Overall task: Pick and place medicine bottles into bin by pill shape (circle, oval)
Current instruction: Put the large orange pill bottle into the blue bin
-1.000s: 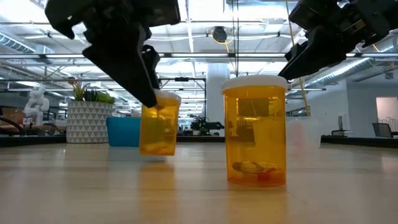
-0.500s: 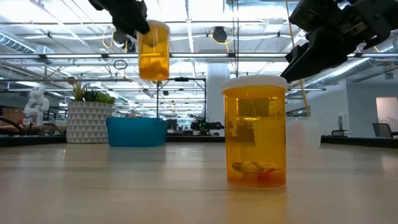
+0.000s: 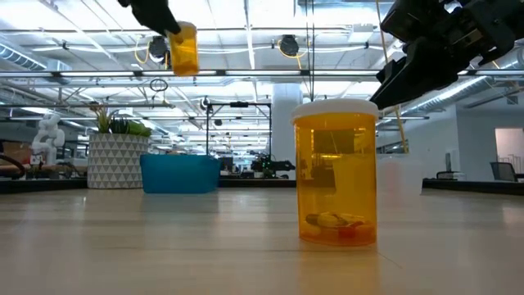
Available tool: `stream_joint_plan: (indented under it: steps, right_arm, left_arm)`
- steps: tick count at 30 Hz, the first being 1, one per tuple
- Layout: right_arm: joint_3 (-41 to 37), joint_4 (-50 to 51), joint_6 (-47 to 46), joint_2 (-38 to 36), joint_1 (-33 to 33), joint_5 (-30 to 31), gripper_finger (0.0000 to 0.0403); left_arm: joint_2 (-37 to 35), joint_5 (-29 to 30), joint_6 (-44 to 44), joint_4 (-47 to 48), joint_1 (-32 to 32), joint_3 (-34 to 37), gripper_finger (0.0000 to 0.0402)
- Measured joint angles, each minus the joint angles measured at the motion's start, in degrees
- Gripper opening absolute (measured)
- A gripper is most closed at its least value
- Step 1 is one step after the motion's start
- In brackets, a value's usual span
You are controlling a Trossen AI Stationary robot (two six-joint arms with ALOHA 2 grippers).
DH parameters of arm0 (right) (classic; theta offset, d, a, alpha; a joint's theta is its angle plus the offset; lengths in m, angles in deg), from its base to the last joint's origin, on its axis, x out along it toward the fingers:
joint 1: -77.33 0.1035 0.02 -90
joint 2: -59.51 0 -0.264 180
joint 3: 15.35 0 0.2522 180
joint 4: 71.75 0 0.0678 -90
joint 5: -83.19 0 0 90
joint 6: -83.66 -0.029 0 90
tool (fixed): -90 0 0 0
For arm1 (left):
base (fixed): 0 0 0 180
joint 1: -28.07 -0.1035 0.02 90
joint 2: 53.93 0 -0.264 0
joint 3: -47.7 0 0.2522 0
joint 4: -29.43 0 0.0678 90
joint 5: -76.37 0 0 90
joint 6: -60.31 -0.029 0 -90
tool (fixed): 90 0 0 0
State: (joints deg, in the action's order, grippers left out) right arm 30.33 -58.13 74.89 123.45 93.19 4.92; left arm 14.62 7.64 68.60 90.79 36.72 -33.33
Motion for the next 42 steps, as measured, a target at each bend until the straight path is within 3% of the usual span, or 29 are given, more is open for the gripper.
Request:
stream_joint_plan:
  steps: [10,18,29,42]
  right_arm:
    - [0.0,0.0,-0.1,0.0,0.0,0.0,0.0102]
    - [0.0,0.1,-0.2,0.0,0.0,0.1,0.0102]
    - [0.0,0.0,0.2,0.0,0.0,0.2,0.0102]
    - [0.0,0.0,0.3,0.0,0.0,0.5,0.0102]
  left_arm:
    - [-0.3,1.0,-7.6,1.1,-15.7,1.5,0.0214]
    - [-0.2,-2.1,-8.6,-8.5,-25.8,12.4,0.0214]
    - [-0.3,-6.0,-10.6,-21.3,-33.9,23.8,0.0214]
    - [-0.3,-6.3,-8.3,-34.5,-37.1,32.4,0.0214]
